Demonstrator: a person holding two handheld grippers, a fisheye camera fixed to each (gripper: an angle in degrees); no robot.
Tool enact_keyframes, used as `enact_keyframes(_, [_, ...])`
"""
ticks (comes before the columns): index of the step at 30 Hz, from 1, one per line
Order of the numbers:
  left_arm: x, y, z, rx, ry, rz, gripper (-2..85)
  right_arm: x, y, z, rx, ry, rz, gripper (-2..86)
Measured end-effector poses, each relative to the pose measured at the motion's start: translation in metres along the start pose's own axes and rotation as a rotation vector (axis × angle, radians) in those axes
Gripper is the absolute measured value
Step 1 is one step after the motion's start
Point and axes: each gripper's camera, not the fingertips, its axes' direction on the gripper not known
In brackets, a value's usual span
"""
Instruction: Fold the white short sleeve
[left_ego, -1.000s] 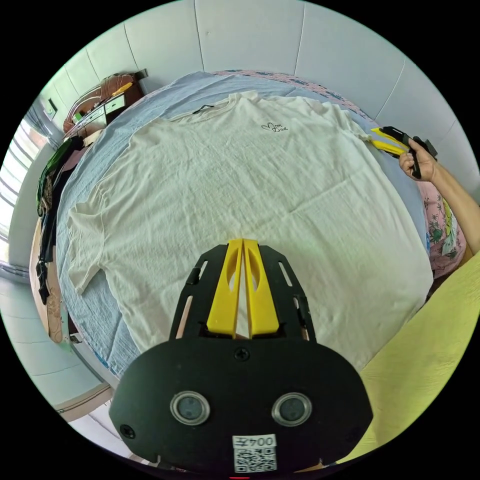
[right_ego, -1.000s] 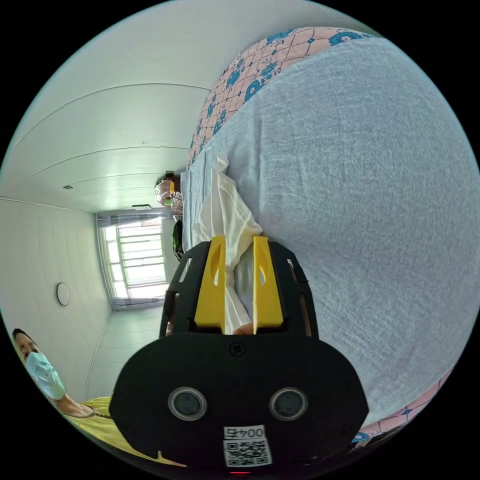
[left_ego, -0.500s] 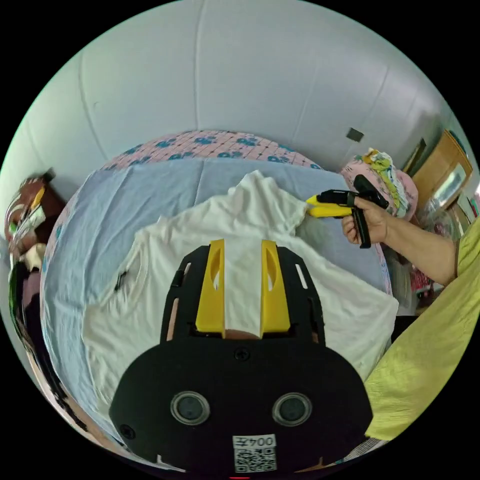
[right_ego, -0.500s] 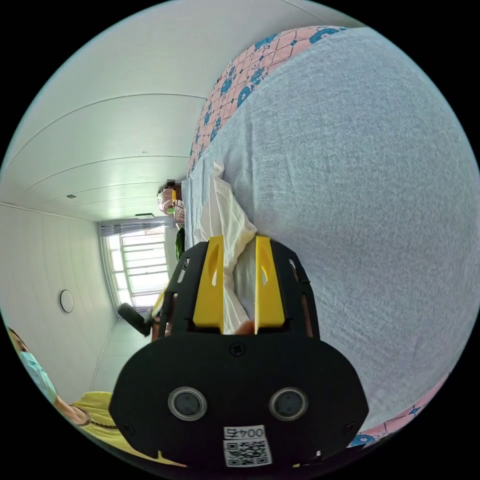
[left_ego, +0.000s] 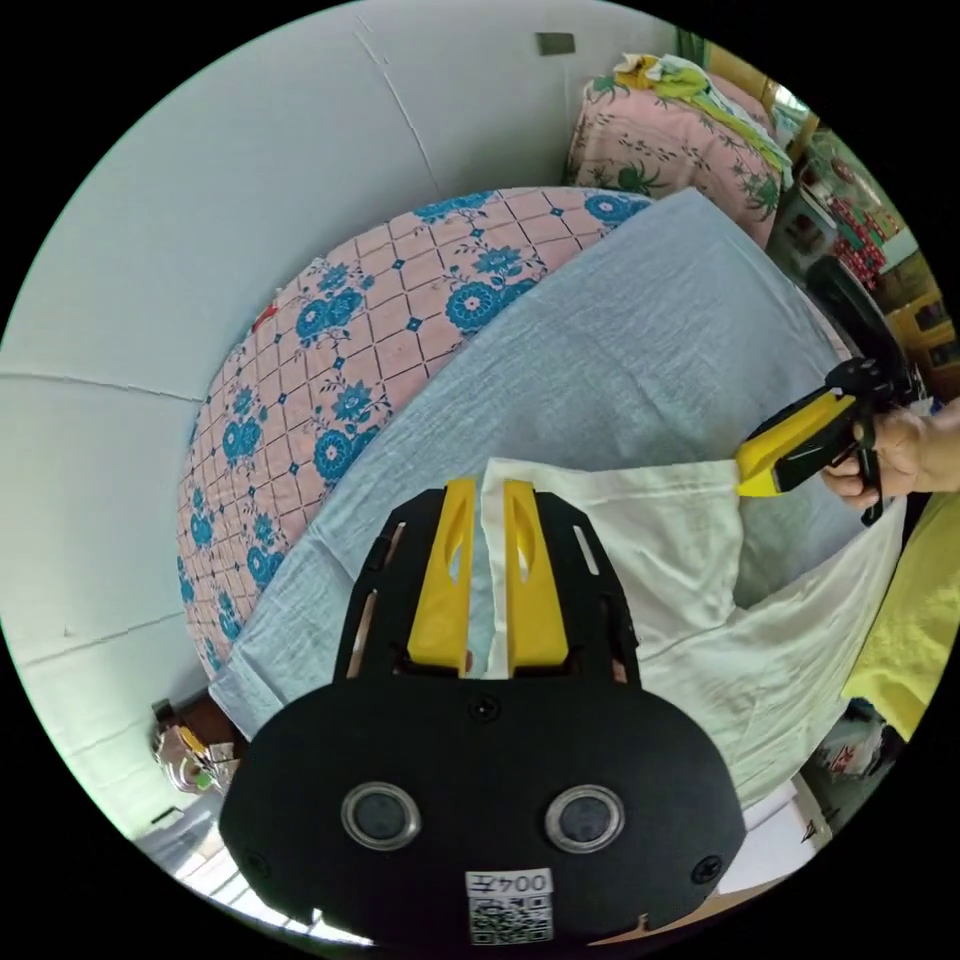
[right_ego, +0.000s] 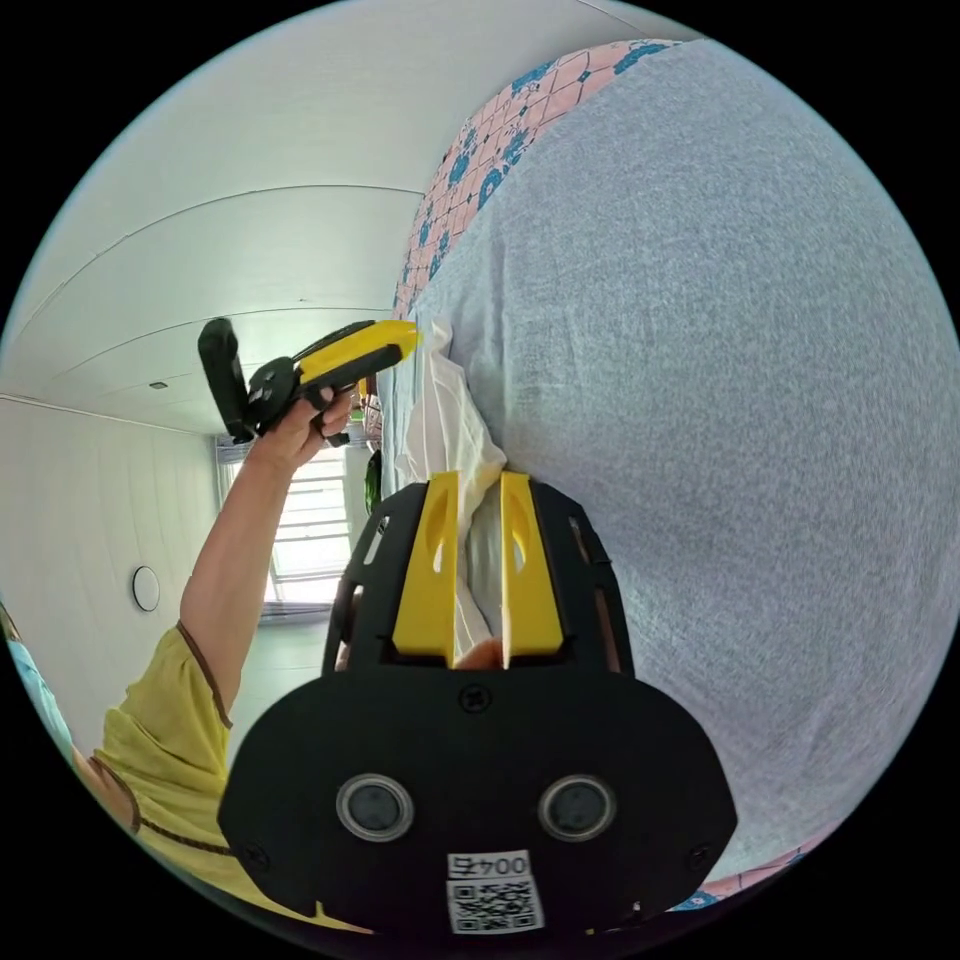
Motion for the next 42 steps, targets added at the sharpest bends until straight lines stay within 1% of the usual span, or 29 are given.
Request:
enact_keyframes(4, [0.007, -0.031, 0.031, -0.036, -0.047, 0.073, 4.8, 0.005, 0.007, 0.000, -0.001, -0.029, -0.012, 9.8])
enact_keyframes(8, [0.006, -0.054, 0.051, -0.037, -0.002, 0.107, 6.9, 0.014, 0.014, 0.005, 0.000, -0.046, -0.010, 10.5])
enact_keyframes(13, [-0.001, -0.069, 0.066, -0.044, 0.069, 0.128, 7.4, 0.026, 0.025, 0.016, -0.005, -0.053, -0.013, 10.8])
enact_keyframes(18, [-0.012, -0.076, 0.082, -0.048, 0.109, 0.101, 6.7, 0.040, 0.036, 0.038, -0.012, -0.046, -0.016, 9.8])
enact_keyframes(22, [-0.018, -0.077, 0.089, -0.045, 0.134, 0.083, 3.5, 0.054, 0.047, 0.063, -0.017, -0.058, -0.009, 9.2])
enact_keyframes(24, [-0.023, -0.076, 0.091, -0.046, 0.138, 0.054, 2.6, 0.061, 0.052, 0.075, -0.016, -0.052, 0.000, 7.9])
enact_keyframes(26, [-0.032, -0.071, 0.092, -0.036, 0.171, 0.018, 1.8, 0.071, 0.064, 0.091, 0.000, -0.007, 0.019, 4.1])
enact_keyframes(30, [-0.041, -0.058, 0.087, -0.017, 0.166, -0.020, 1.4, 0.082, 0.085, 0.116, 0.024, 0.041, 0.002, 2.7])
enact_keyframes(33, [-0.051, -0.038, 0.073, 0.023, 0.173, -0.069, 1.3, 0.075, 0.107, 0.138, 0.056, 0.076, -0.062, 2.2])
enact_keyframes(36, [-0.062, -0.008, 0.049, 0.092, 0.184, -0.125, 1.3, 0.055, 0.130, 0.163, 0.084, 0.135, -0.171, 2.0])
enact_keyframes(42, [-0.066, 0.077, -0.005, 0.234, 0.144, -0.189, 1.3, -0.003, 0.194, 0.238, 0.112, 0.393, -0.480, 2.6])
